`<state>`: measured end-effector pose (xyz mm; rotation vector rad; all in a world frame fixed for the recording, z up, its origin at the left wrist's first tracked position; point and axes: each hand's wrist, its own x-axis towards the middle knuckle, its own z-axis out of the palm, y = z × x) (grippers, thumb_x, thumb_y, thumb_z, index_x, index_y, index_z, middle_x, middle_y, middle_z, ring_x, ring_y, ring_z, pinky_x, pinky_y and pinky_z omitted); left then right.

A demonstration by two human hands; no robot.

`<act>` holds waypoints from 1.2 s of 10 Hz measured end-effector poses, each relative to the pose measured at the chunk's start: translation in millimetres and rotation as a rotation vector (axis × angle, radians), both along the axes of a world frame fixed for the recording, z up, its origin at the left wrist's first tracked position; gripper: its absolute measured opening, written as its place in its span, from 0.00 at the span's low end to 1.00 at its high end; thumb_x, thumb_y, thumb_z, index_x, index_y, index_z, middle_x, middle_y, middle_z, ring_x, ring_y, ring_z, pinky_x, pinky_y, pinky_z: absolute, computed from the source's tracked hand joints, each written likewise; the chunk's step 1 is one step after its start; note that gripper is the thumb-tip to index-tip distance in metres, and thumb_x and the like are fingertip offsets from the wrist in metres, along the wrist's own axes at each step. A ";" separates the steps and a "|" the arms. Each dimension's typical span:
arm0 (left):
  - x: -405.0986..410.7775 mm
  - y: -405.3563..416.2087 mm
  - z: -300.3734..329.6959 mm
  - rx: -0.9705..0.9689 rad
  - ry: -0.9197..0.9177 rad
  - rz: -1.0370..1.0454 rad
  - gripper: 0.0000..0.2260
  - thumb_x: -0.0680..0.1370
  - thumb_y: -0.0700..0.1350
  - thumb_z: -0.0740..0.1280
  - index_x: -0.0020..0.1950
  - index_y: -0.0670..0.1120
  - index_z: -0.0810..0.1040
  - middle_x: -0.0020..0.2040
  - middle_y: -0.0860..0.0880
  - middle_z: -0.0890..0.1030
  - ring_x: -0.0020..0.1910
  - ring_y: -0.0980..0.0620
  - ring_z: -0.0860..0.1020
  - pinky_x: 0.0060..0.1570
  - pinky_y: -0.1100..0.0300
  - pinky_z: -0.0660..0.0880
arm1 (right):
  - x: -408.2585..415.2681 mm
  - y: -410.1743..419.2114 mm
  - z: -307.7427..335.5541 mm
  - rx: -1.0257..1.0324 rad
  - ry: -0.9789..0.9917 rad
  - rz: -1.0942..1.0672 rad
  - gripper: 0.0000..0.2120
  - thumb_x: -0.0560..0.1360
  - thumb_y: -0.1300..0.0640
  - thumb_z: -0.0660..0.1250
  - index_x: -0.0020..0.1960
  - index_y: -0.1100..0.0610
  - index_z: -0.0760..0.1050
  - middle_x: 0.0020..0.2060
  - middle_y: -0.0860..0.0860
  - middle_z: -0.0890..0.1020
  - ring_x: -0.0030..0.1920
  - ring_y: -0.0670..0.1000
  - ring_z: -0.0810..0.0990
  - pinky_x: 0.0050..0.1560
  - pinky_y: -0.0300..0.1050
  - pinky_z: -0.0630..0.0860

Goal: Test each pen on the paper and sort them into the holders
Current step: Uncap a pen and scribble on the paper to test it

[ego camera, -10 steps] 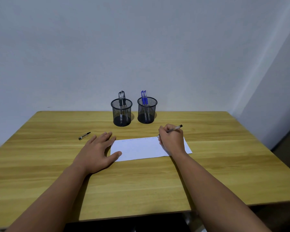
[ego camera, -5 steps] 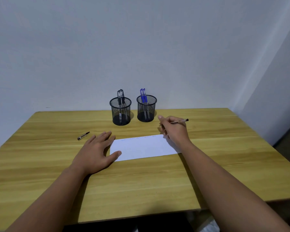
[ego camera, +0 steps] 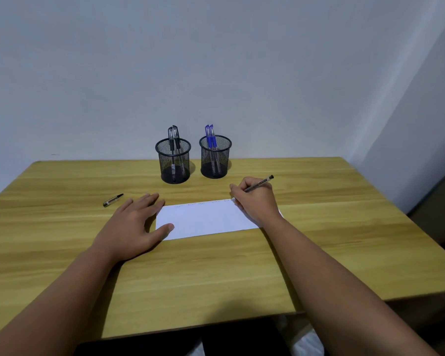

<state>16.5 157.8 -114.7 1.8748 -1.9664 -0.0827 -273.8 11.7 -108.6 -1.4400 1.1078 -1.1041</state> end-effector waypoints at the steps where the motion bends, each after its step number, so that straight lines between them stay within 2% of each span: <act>1: 0.2 -0.2 -0.1 -0.001 -0.001 -0.002 0.38 0.74 0.73 0.56 0.78 0.52 0.68 0.80 0.54 0.63 0.80 0.58 0.57 0.79 0.50 0.52 | -0.6 -1.3 -1.7 -0.015 0.007 0.000 0.18 0.79 0.62 0.75 0.37 0.70 0.72 0.29 0.62 0.78 0.30 0.53 0.77 0.33 0.43 0.75; 2: -0.2 -0.2 0.1 -0.001 -0.001 -0.003 0.38 0.73 0.73 0.56 0.78 0.53 0.68 0.80 0.54 0.63 0.80 0.58 0.56 0.79 0.50 0.52 | -0.2 -2.6 -3.4 -0.020 0.017 0.003 0.18 0.78 0.60 0.76 0.37 0.69 0.73 0.32 0.69 0.77 0.30 0.54 0.78 0.35 0.45 0.76; 3: -0.1 -0.4 -0.1 0.002 -0.004 0.000 0.38 0.73 0.73 0.56 0.78 0.53 0.68 0.80 0.54 0.62 0.80 0.58 0.56 0.79 0.50 0.52 | -0.3 -3.8 -4.5 -0.024 0.019 0.002 0.18 0.78 0.59 0.76 0.37 0.68 0.74 0.35 0.72 0.77 0.30 0.54 0.78 0.34 0.45 0.76; 5: -0.9 0.1 1.5 0.001 -0.005 0.000 0.38 0.73 0.73 0.56 0.78 0.53 0.68 0.80 0.54 0.62 0.80 0.58 0.56 0.79 0.50 0.52 | -0.7 -5.6 -5.5 -0.015 0.015 0.002 0.18 0.79 0.60 0.75 0.38 0.69 0.73 0.32 0.68 0.78 0.30 0.53 0.79 0.34 0.43 0.76; 7: -0.1 0.7 0.8 -0.001 -0.012 -0.004 0.38 0.74 0.73 0.56 0.78 0.52 0.68 0.80 0.54 0.62 0.80 0.58 0.56 0.79 0.49 0.52 | -0.1 -6.7 -6.8 -0.015 0.022 -0.019 0.17 0.79 0.58 0.75 0.38 0.67 0.74 0.36 0.71 0.80 0.32 0.54 0.80 0.38 0.49 0.77; 8: -0.5 0.3 0.9 0.000 -0.008 -0.002 0.38 0.74 0.73 0.56 0.78 0.52 0.68 0.80 0.54 0.62 0.80 0.58 0.56 0.80 0.49 0.52 | 0.3 -5.3 -6.1 -0.021 0.034 -0.013 0.17 0.78 0.56 0.75 0.37 0.66 0.75 0.34 0.69 0.80 0.32 0.54 0.79 0.38 0.49 0.77; 9: -0.6 -0.1 1.2 0.005 -0.005 -0.002 0.38 0.73 0.73 0.56 0.78 0.53 0.68 0.81 0.53 0.62 0.80 0.58 0.56 0.80 0.49 0.52 | 0.3 -3.9 -4.3 -0.016 0.011 0.002 0.18 0.78 0.58 0.76 0.33 0.61 0.75 0.29 0.64 0.78 0.31 0.53 0.78 0.37 0.47 0.76; 10: 0.0 0.4 0.7 0.003 -0.004 -0.005 0.38 0.74 0.73 0.56 0.78 0.52 0.68 0.81 0.53 0.62 0.80 0.58 0.56 0.79 0.50 0.52 | 1.5 -3.8 -5.3 -0.037 0.077 -0.005 0.19 0.76 0.55 0.78 0.31 0.55 0.76 0.26 0.54 0.79 0.30 0.52 0.77 0.37 0.48 0.78; 12: -0.5 -0.2 0.8 0.003 -0.012 -0.004 0.38 0.74 0.73 0.56 0.78 0.52 0.68 0.80 0.54 0.62 0.80 0.58 0.56 0.79 0.50 0.52 | 0.8 -2.0 -4.6 -0.066 0.134 -0.026 0.16 0.76 0.56 0.75 0.34 0.61 0.74 0.25 0.55 0.77 0.29 0.52 0.77 0.42 0.67 0.84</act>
